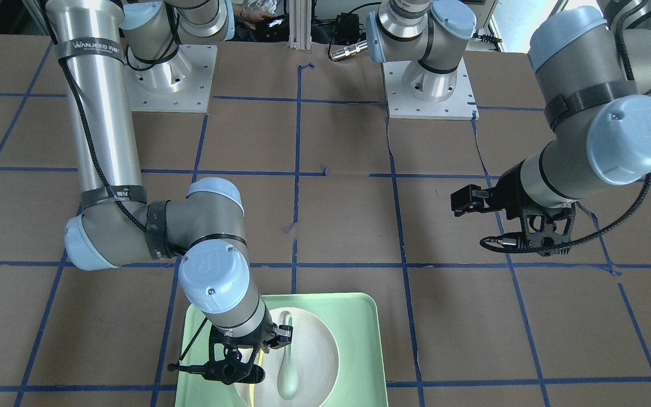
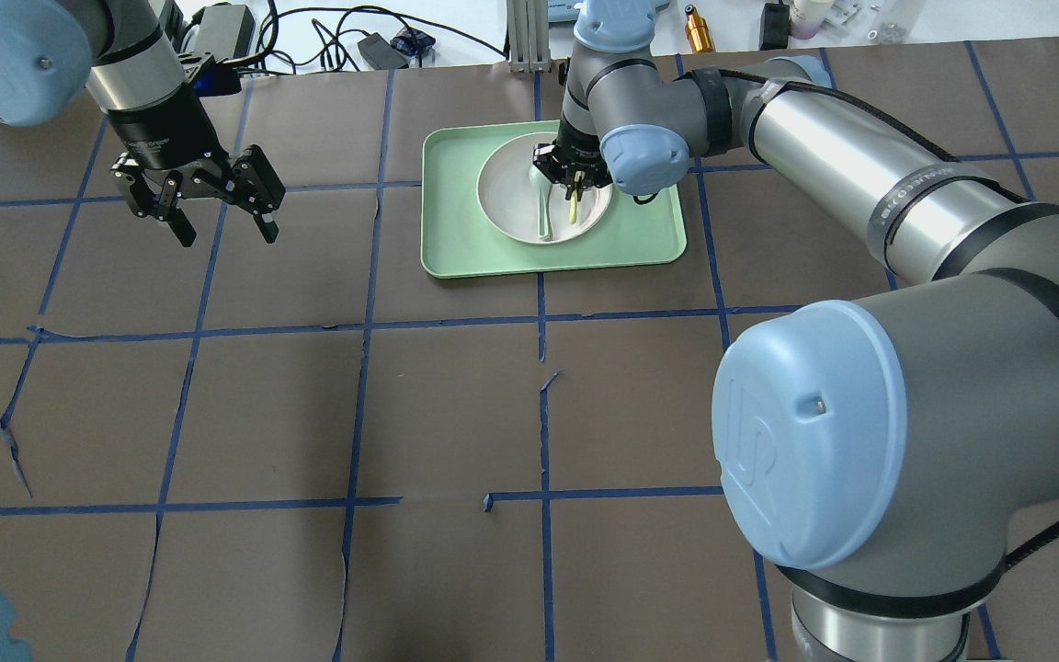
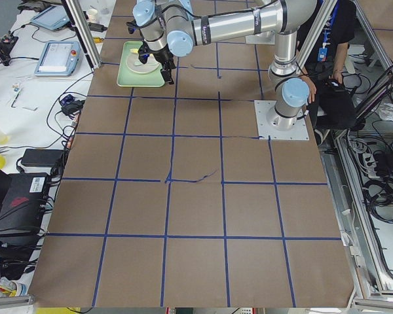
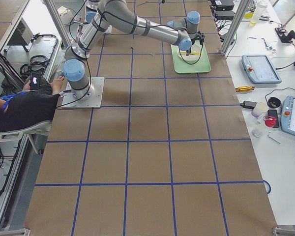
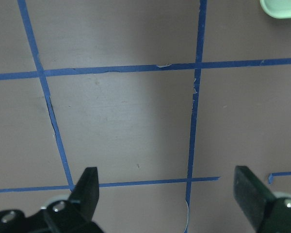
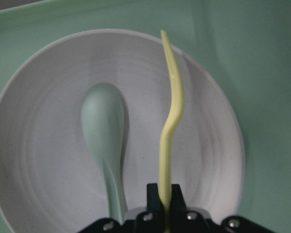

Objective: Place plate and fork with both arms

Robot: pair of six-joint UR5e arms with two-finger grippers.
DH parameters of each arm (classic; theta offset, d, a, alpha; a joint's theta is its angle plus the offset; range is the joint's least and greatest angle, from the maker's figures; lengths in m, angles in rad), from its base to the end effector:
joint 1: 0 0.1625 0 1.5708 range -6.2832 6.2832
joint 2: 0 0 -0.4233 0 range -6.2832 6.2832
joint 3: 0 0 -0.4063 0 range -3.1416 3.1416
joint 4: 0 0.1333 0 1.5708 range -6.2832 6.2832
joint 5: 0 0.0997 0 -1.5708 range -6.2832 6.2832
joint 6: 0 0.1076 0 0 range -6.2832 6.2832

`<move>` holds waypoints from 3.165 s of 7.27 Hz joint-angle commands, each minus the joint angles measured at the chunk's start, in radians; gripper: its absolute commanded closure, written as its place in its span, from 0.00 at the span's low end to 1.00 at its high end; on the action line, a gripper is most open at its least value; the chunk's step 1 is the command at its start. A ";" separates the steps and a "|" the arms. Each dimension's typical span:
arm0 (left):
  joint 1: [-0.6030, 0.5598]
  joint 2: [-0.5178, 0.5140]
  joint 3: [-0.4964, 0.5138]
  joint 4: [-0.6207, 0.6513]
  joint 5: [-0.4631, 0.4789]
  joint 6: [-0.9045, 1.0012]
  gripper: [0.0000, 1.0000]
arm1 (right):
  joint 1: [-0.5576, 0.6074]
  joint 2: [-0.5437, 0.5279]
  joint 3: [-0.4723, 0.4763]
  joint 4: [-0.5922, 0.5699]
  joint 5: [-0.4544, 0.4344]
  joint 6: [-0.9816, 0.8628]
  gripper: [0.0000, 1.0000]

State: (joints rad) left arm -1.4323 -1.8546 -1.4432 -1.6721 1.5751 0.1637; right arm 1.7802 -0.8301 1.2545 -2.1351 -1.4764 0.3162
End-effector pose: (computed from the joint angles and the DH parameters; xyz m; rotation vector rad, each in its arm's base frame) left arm -0.0503 -0.6016 0.3762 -0.0397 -3.0816 -0.3955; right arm 0.3003 -0.7229 0.2154 0.1507 3.0059 -0.1667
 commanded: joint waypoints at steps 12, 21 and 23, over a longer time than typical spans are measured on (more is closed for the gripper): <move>-0.002 0.029 0.010 0.000 0.000 -0.018 0.00 | -0.150 -0.180 0.074 0.268 -0.045 -0.330 0.00; -0.197 0.119 -0.105 0.183 0.006 -0.317 0.00 | -0.120 -0.534 0.105 0.666 -0.075 -0.263 0.00; -0.197 0.156 -0.057 0.062 0.009 -0.216 0.00 | -0.119 -0.524 0.108 0.656 -0.073 -0.263 0.00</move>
State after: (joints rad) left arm -1.6282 -1.7208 -1.5269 -1.5446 1.5824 -0.1063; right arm 1.6602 -1.3597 1.3606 -1.4735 -1.5510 0.0517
